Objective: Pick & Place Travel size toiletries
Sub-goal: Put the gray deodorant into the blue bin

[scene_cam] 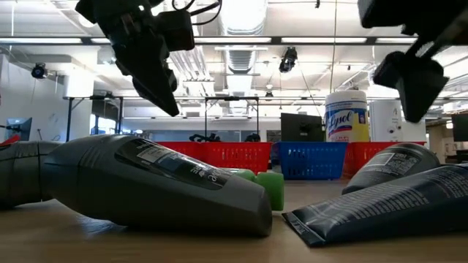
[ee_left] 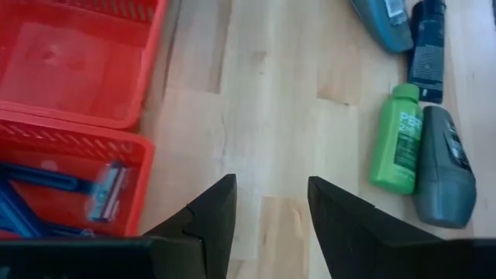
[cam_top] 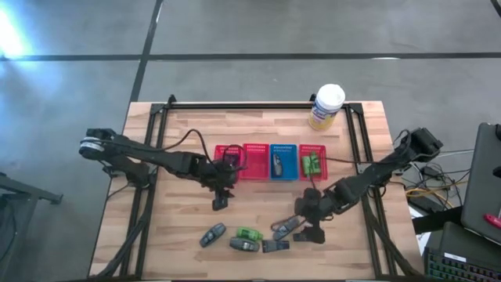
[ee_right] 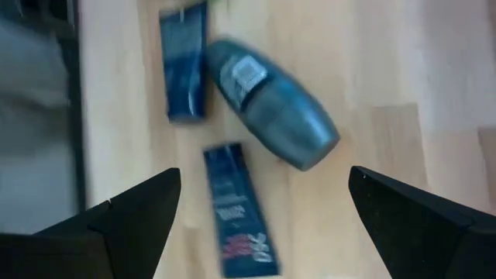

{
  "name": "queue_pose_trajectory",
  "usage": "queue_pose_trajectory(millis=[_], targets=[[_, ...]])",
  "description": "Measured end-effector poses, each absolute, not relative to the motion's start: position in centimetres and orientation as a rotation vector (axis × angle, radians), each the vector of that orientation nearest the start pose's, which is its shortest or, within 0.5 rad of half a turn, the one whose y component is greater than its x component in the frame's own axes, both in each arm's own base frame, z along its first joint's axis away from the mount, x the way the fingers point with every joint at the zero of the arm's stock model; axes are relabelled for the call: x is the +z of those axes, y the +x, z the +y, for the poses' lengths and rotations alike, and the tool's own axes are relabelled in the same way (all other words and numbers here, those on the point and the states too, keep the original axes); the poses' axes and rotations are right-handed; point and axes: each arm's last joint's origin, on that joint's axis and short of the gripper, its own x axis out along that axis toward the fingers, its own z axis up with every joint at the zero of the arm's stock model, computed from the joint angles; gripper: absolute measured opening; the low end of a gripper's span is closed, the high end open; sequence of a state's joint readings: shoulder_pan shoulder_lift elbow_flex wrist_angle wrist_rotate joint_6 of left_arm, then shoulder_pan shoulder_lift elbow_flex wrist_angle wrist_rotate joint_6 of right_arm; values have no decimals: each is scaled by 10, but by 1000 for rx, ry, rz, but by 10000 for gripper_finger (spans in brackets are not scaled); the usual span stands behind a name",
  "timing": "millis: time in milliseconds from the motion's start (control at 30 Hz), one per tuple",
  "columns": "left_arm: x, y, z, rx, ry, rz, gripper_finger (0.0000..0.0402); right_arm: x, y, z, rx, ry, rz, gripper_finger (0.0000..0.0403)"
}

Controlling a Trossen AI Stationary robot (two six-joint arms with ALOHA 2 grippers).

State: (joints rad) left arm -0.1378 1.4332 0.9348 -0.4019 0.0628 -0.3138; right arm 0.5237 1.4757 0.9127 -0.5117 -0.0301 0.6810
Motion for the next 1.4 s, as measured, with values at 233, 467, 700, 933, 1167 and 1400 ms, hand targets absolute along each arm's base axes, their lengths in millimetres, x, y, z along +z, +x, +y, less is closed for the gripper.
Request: queue_pose_trajectory(millis=[233,467,700,933,1167,1400], targets=[[226,277,-52,-49,-282,965,165,199,256,153,265,88,1145,368],[227,271,-63,-7,-295,972,165,191,274,162,392,-231,1104,368],[227,268,-73,-11,-320,975,165,174,284,160,369,-276,1142,363],[227,267,-77,8,-321,970,163,161,285,147,334,-265,1182,321],[227,267,-77,25,-312,965,163,143,291,152,371,-315,1196,283],[227,267,-76,38,-306,958,163,136,297,155,388,-292,1222,242]])
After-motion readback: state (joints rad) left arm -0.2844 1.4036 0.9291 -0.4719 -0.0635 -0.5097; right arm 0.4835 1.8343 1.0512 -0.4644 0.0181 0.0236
